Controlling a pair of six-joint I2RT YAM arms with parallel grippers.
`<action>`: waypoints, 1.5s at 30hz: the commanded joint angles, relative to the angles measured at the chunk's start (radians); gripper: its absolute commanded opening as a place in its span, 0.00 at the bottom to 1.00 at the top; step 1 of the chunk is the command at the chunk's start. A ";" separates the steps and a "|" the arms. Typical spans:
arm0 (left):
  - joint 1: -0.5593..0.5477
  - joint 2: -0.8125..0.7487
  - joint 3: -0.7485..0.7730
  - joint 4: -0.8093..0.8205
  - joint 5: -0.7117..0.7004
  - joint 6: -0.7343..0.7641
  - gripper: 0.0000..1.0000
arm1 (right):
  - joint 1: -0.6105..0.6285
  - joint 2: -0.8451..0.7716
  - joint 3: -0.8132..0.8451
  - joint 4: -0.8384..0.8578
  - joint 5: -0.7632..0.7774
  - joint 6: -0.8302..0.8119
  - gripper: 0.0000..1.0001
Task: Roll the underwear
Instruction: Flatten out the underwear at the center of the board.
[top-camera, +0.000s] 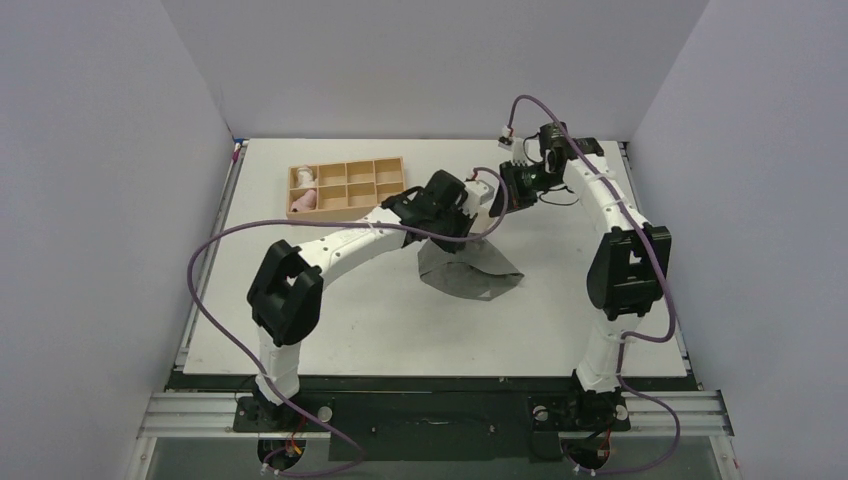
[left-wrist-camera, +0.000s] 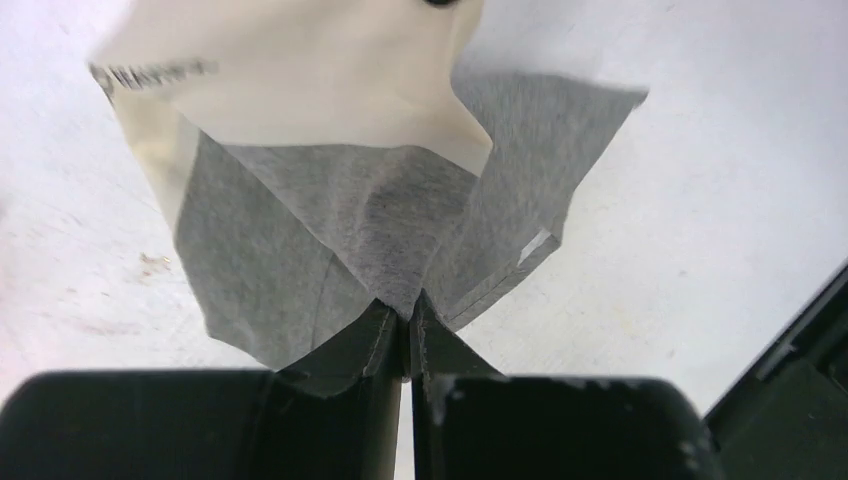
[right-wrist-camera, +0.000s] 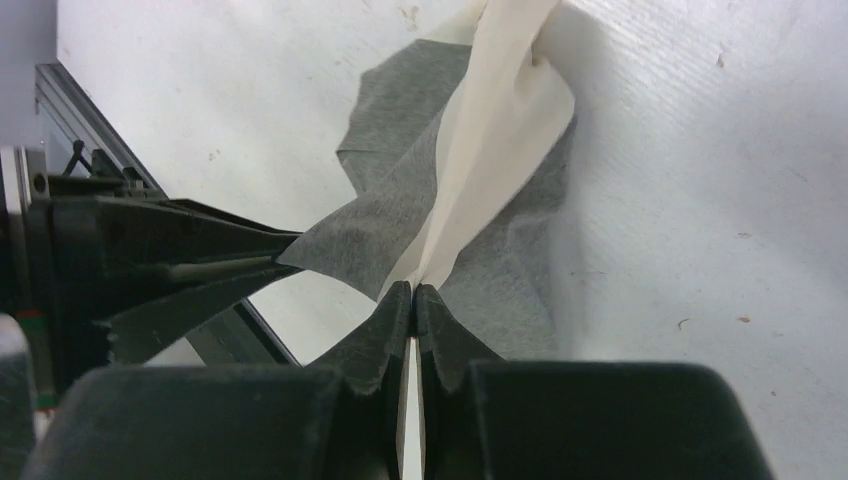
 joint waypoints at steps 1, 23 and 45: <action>0.064 -0.100 0.156 -0.183 0.185 0.133 0.03 | -0.015 -0.153 0.076 0.007 -0.052 0.005 0.00; 0.160 -0.215 0.537 -0.620 0.197 0.436 0.27 | -0.075 -0.500 -0.005 0.301 -0.006 0.298 0.00; 0.090 -0.149 0.183 0.002 0.352 0.643 0.76 | -0.077 -0.561 -0.119 0.193 0.022 0.214 0.00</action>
